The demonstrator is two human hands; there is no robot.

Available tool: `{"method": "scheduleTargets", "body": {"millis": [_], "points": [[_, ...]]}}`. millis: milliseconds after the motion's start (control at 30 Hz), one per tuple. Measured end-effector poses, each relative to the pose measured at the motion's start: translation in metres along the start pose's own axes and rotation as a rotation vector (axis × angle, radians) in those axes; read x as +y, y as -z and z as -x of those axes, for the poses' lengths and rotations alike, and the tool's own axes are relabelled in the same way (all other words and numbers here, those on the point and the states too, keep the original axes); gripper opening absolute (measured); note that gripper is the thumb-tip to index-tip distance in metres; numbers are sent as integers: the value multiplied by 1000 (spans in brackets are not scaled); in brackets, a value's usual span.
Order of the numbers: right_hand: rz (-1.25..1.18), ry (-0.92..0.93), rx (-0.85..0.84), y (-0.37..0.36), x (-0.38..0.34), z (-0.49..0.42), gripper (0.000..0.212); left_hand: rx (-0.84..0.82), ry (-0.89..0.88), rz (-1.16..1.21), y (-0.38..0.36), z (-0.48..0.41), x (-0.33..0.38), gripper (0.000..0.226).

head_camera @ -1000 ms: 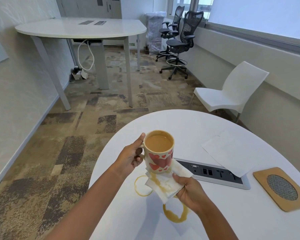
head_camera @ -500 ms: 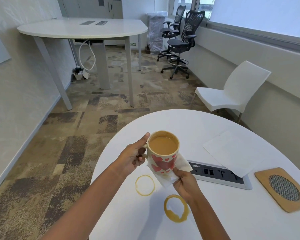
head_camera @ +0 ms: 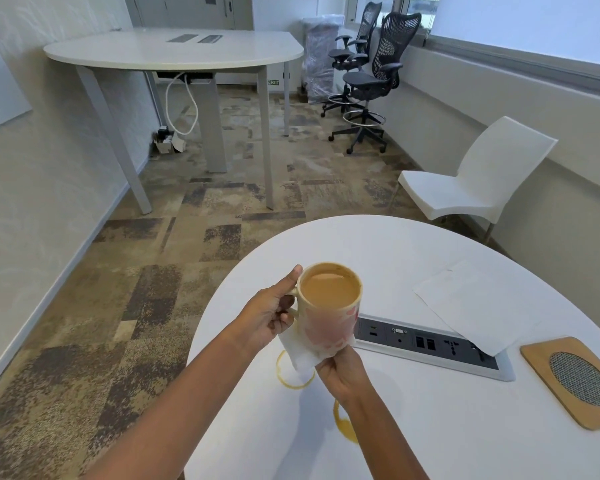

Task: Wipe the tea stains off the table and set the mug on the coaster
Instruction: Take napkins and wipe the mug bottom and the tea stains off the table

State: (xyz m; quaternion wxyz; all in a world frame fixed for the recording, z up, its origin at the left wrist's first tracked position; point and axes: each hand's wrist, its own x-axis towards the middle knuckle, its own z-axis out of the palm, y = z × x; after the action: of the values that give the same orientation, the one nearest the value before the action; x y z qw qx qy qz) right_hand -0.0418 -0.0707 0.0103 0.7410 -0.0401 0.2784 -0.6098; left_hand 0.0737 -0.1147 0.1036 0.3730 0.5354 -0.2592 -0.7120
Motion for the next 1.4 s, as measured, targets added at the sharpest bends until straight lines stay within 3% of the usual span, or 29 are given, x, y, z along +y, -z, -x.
{"method": "scheduleTargets", "body": {"millis": [100, 167, 233, 333, 500, 667, 767, 867, 933, 1067, 1200, 1400], "points": [[47, -58, 39, 3, -1, 5, 19, 10, 2, -19, 0, -1, 0, 47], [58, -77, 76, 10, -1, 5, 21, 14, -7, -3, 1, -2, -1, 47], [92, -100, -2, 10, -1, 14, 13, 13, -20, -9, 3, -4, -2, 49], [215, -136, -95, 19, -3, 21, 61, 5, -41, -30, 4, -5, -2, 45], [302, -221, -105, 36, -16, 28, 79, 10, -52, -41, 11, -4, -1, 58], [320, -212, -211, 46, -35, 32, 79, 30, -63, -14, 18, -7, 0, 64], [399, -199, -182, 46, -44, 34, 71, 35, -79, -2, 23, -12, 2, 64], [515, -37, -18, 49, -57, 34, 37, 56, -97, 11, 31, -19, 2, 61], [748, 34, 105, 44, -62, 31, 31, 77, -94, 25, 36, -24, 1, 60], [1572, 203, 346, 44, -57, 8, 45, 118, -88, 47, 47, -35, -3, 57], [2033, 184, 210, 40, -28, -20, 65, 166, -84, 63, 56, -49, -10, 39], [2350, -27, 110, 46, 22, -53, 67, 169, -99, 72, 67, -70, -22, 27]]}}
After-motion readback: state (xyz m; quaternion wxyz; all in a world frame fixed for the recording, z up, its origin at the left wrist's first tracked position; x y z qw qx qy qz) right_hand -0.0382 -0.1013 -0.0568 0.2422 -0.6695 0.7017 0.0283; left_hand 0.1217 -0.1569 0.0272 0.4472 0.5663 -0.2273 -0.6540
